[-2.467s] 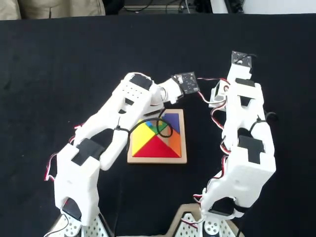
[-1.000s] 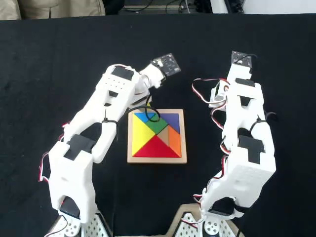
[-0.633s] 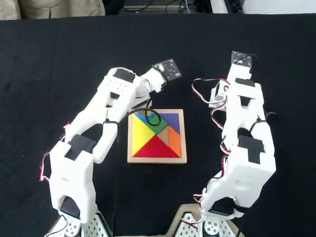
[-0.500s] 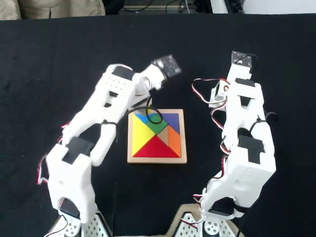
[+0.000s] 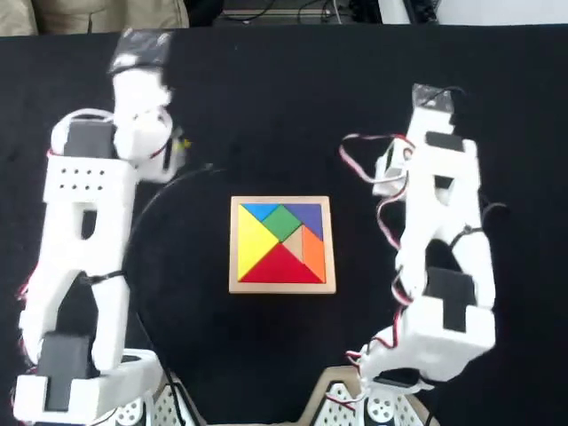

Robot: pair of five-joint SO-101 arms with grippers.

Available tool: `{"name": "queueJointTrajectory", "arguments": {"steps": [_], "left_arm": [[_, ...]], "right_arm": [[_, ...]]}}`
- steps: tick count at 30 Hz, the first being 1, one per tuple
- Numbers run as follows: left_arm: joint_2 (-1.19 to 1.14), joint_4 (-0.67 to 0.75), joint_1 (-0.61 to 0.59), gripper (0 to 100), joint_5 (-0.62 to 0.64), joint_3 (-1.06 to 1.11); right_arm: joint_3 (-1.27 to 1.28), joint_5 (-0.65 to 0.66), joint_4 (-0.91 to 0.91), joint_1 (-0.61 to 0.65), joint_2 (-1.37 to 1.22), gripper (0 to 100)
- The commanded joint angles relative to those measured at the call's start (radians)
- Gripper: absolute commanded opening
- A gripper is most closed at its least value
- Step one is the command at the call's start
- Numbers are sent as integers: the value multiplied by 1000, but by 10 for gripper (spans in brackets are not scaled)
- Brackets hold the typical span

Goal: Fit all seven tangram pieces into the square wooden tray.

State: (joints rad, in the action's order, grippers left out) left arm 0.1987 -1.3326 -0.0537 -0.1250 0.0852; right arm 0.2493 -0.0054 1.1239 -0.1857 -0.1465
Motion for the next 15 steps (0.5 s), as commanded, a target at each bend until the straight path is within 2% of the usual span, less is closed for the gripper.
{"name": "queueJointTrajectory", "arguments": {"steps": [1, 6, 11, 15], "left_arm": [[43, 23, -65, 44, 35, 257], [54, 92, -97, 30, 52, 435], [52, 261, -139, 29, 150, 590], [52, 368, -134, 29, 152, 685]], "right_arm": [[139, 12, 17, 74, 102, 11], [243, 2, -3, 183, 120, 11], [309, 8, -109, 181, 104, 11], [306, 11, -126, 176, 71, 11]]}}
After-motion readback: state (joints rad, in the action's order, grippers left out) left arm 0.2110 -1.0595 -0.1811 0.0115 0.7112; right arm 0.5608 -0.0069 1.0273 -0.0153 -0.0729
